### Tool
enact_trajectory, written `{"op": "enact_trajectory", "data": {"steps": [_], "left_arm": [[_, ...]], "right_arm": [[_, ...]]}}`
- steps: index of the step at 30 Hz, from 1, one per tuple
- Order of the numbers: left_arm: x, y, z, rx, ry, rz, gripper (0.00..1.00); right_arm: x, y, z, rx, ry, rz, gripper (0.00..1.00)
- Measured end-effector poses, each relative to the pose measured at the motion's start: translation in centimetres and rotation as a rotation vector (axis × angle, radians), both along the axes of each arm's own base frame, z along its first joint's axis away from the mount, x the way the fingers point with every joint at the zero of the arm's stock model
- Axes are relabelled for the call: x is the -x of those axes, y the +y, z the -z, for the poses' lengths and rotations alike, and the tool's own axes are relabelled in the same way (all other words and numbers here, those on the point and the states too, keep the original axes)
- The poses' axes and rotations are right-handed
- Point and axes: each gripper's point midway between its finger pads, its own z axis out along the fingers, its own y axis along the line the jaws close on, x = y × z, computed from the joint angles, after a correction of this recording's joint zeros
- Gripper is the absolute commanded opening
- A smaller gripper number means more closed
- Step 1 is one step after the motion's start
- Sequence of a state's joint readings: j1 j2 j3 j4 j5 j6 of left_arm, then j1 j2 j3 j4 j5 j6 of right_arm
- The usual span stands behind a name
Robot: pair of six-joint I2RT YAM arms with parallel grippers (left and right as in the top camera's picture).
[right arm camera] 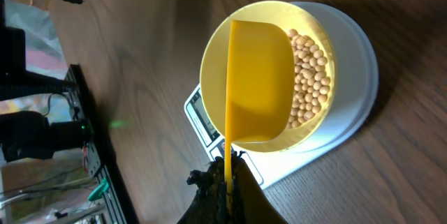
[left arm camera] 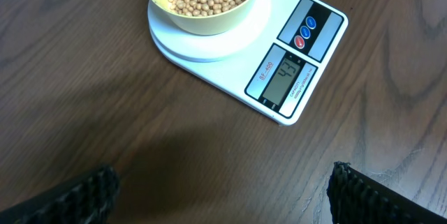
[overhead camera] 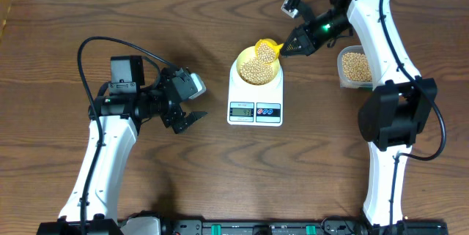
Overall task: Scoop item into bowl and weigh 50g on scale
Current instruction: 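Tilt the scoop slightly to trickle soybeans into the bowl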
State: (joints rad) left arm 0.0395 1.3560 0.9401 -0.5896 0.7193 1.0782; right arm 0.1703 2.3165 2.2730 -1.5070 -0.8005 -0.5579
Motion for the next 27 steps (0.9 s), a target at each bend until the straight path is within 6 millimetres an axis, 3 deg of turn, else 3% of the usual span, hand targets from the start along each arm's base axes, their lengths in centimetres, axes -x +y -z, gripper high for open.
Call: {"op": "enact_trajectory", "data": {"steps": [27], "left_arm": [[0.00, 0.00, 0.00, 0.000, 0.000, 0.000, 0.98]], "right_arm": [[0.11, 0.30, -0.08, -0.008, -0.010, -0.016, 0.01]]}}
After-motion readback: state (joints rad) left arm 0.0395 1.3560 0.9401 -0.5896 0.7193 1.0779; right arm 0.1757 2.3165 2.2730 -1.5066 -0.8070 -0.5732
